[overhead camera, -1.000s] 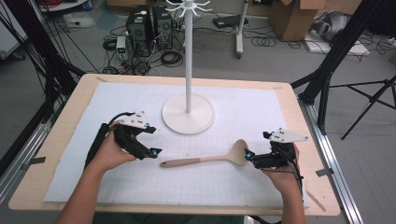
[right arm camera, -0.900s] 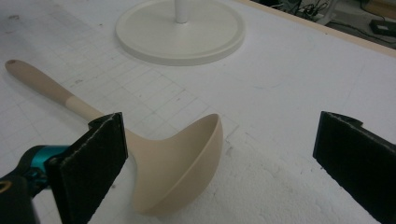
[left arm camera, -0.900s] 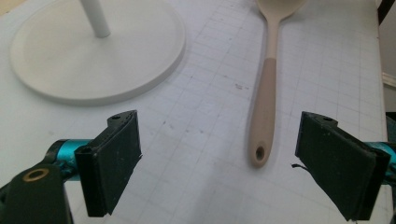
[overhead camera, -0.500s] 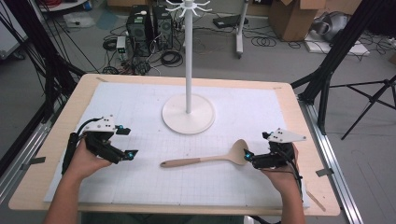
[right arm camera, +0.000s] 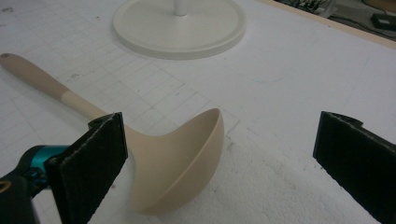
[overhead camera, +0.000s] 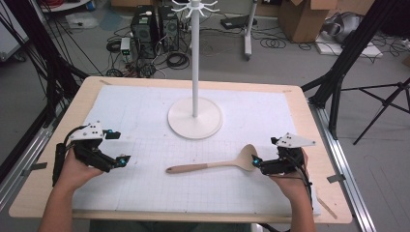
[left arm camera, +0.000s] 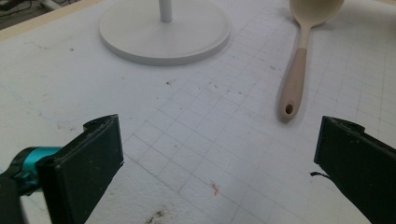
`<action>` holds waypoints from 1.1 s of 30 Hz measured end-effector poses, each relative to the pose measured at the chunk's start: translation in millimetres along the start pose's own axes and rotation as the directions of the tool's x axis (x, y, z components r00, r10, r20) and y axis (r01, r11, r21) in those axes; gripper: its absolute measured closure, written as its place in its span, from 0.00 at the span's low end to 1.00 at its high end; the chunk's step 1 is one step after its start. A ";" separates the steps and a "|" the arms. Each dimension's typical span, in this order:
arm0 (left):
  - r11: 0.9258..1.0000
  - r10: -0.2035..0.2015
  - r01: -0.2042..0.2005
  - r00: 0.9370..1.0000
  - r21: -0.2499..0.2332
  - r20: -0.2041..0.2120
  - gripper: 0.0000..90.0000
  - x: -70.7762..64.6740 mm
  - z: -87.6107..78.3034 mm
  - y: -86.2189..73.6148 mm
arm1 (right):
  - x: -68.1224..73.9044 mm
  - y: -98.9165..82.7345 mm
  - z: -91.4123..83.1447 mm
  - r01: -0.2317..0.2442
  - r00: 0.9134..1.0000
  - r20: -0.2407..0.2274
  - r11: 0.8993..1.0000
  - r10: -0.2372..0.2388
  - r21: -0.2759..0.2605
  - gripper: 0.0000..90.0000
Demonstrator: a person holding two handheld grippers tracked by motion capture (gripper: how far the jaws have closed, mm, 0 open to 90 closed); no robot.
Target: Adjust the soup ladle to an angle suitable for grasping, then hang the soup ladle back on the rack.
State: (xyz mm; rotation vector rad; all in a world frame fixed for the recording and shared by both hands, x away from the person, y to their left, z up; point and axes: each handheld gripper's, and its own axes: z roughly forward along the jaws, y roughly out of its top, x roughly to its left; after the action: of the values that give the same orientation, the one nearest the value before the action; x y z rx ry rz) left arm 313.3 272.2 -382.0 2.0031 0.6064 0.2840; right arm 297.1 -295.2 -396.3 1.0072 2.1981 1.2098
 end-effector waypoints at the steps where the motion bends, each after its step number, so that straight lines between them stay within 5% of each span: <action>1: 1.000 0.003 -0.003 1.000 -0.005 -0.001 0.02 0.2 -1.4 0.6 | 0.3 -0.1 0.1 -0.002 1.000 -0.001 1.000 0.002 0.000 0.02; 25: 0.997 0.011 -0.006 0.998 0.074 -0.064 0.02 8.4 -0.4 -6.5 | 0.6 -1.1 -4.8 -0.006 1.000 -0.006 1.000 0.006 -0.003 0.02; 33: 0.999 0.000 0.003 0.997 0.045 -0.072 0.02 10.6 -8.1 -7.3 | 4.7 4.7 -5.5 0.024 0.999 -0.022 1.000 -0.024 -0.015 0.02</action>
State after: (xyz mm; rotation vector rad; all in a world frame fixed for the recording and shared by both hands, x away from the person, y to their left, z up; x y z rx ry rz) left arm 316.5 286.8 -385.0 2.0428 0.6647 0.3450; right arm 292.3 -292.9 -389.5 0.9633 2.2081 1.2303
